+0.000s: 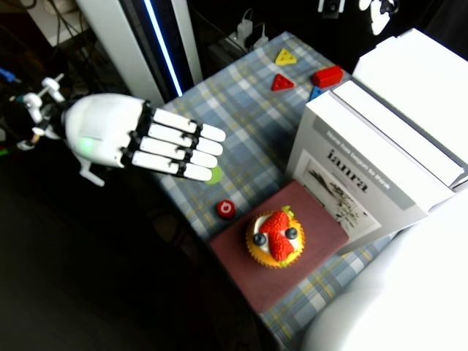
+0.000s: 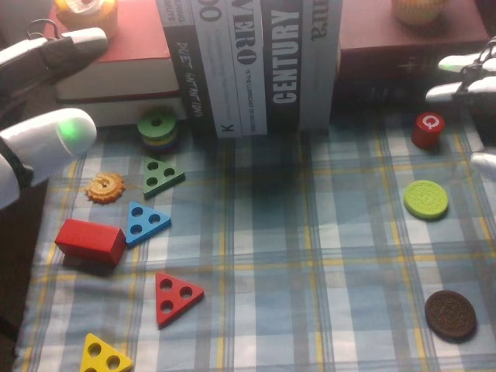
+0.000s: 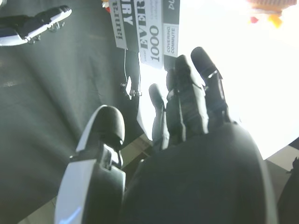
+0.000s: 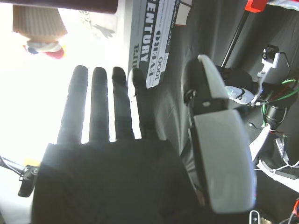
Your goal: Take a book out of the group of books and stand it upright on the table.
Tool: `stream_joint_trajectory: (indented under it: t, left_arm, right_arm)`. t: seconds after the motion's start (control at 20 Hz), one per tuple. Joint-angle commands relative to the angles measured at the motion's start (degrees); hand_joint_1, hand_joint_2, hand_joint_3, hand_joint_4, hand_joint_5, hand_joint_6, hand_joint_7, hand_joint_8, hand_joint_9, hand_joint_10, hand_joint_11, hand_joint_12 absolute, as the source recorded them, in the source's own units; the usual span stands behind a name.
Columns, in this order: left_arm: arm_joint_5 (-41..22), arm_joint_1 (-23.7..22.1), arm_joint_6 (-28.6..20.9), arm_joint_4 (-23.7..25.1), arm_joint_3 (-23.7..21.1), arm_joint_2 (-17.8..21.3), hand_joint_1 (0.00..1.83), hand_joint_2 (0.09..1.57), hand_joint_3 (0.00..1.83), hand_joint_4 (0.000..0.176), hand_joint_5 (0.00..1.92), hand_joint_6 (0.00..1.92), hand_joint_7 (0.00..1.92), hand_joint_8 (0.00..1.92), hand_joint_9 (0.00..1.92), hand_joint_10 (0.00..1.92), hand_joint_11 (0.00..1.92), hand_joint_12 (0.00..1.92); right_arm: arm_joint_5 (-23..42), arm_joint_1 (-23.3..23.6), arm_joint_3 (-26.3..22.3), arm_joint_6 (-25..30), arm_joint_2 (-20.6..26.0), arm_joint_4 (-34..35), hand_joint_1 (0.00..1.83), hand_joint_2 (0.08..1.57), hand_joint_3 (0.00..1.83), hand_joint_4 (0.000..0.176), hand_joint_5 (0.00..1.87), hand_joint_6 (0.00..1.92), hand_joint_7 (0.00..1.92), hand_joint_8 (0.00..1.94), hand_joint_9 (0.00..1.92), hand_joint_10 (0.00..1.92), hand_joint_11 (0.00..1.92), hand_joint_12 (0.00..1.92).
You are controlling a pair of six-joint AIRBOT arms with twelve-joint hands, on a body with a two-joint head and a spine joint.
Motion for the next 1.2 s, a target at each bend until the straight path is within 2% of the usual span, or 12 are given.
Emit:
stream_joint_trajectory:
  t: [0.0,0.1,0.2,0.25,0.35,0.4,0.45,0.65,0.8,0.9,1.1,1.15]
  left_arm:
    - [-7.12,-0.44,-0.5,-0.11,0.04,-0.42,0.28,1.3,0.01,0.118,0.4,0.01,0.29,0.0,0.17,0.01,0.0,0.23]
    - [-6.88,-0.41,-0.58,-0.29,0.12,-0.66,0.25,1.3,0.0,0.12,0.42,0.01,0.29,0.0,0.19,0.01,0.02,0.25]
    - [-6.81,-0.39,-0.74,-0.29,0.15,-0.66,0.25,1.29,0.0,0.139,0.43,0.01,0.3,0.0,0.19,0.01,0.04,0.26]
    - [-6.81,-0.38,-0.77,-0.3,0.16,-0.68,0.24,1.28,0.0,0.151,0.43,0.01,0.31,0.01,0.21,0.01,0.05,0.27]
    - [-6.75,-0.38,-0.88,-0.3,0.24,-0.85,0.27,1.29,0.0,0.132,0.44,0.01,0.29,0.0,0.2,0.01,0.03,0.27]
    - [-6.62,-0.38,-1.01,-0.3,0.32,-1.04,0.28,1.29,0.0,0.141,0.45,0.01,0.29,0.0,0.21,0.01,0.03,0.28]
    - [-6.47,-0.38,-1.11,-0.31,0.39,-1.23,0.28,1.29,0.0,0.148,0.46,0.01,0.29,0.0,0.22,0.01,0.04,0.28]
    - [-5.96,-0.38,-1.19,-0.35,0.47,-1.46,0.24,1.29,0.0,0.15,0.47,0.0,0.3,0.0,0.24,0.01,0.05,0.31]
    - [-5.8,-0.38,-1.68,-0.35,0.71,-1.76,0.17,1.3,0.0,0.14,0.47,0.0,0.3,0.0,0.24,0.01,0.04,0.31]
    - [-5.4,-0.38,-1.72,-0.34,0.79,-1.93,0.12,1.3,0.0,0.164,0.46,0.0,0.31,0.0,0.24,0.0,0.03,0.3]
    - [-5.09,-0.38,-1.93,-0.26,0.99,-2.08,0.06,1.31,0.0,0.167,0.47,0.0,0.3,0.0,0.24,0.0,0.03,0.31]
    - [-5.09,-0.38,-1.95,-0.23,1.02,-2.09,0.03,1.31,0.0,0.172,0.46,0.0,0.3,0.0,0.24,0.0,0.02,0.3]
  right_arm:
    - [7.66,1.4,0.28,0.14,-0.02,0.39,0.5,1.37,0.0,0.006,0.62,0.0,0.41,0.0,0.44,0.01,0.28,0.61]
    - [8.3,3.93,0.89,0.14,-0.51,-0.26,0.44,1.37,0.0,0.031,0.63,0.0,0.4,0.0,0.41,0.0,0.27,0.53]
    - [9.56,6.27,1.87,0.14,-1.33,-0.23,0.56,1.35,0.0,0.015,0.59,0.0,0.36,0.0,0.36,0.0,0.2,0.6]
    - [9.96,8.2,2.52,0.13,-2.03,-0.26,0.55,1.36,0.0,0.022,0.54,0.0,0.3,0.0,0.25,0.0,0.04,0.53]
    - [9.95,11.34,4.09,0.13,-3.49,-0.5,0.39,1.36,0.0,0.112,0.45,0.0,0.22,0.0,0.15,0.0,0.0,0.32]
    - [9.46,13.11,5.11,0.13,-4.37,-0.59,0.33,1.34,0.0,0.146,0.43,0.0,0.18,0.0,0.16,0.0,0.03,0.41]
    - [8.78,14.74,5.98,0.13,-5.07,-0.85,0.25,1.31,0.0,0.156,0.41,0.0,0.13,0.0,0.11,0.0,0.01,0.43]
    - [1.38,22.92,9.58,0.13,-7.75,-4.13,0.01,1.26,0.0,0.176,0.41,0.01,0.06,0.0,0.05,0.0,0.0,0.48]
    - [-5.06,28.5,12.32,0.13,-10.51,-7.55,0.0,1.17,0.0,0.176,0.39,0.0,0.05,0.0,0.0,0.0,0.0,0.03]
    - [-8.45,31.18,13.75,0.14,-11.97,-9.51,0.0,1.14,0.0,0.175,0.4,0.0,0.04,0.0,0.03,0.01,0.11,0.06]
    - [-13.82,35.78,15.71,0.14,-14.14,-13.74,0.0,1.14,0.0,0.176,0.42,0.0,0.01,0.0,0.06,0.0,0.01,0.52]
    - [-14.65,36.44,15.98,0.14,-14.42,-14.32,0.0,1.16,0.0,0.176,0.44,0.0,0.0,0.0,0.01,0.0,0.0,0.42]
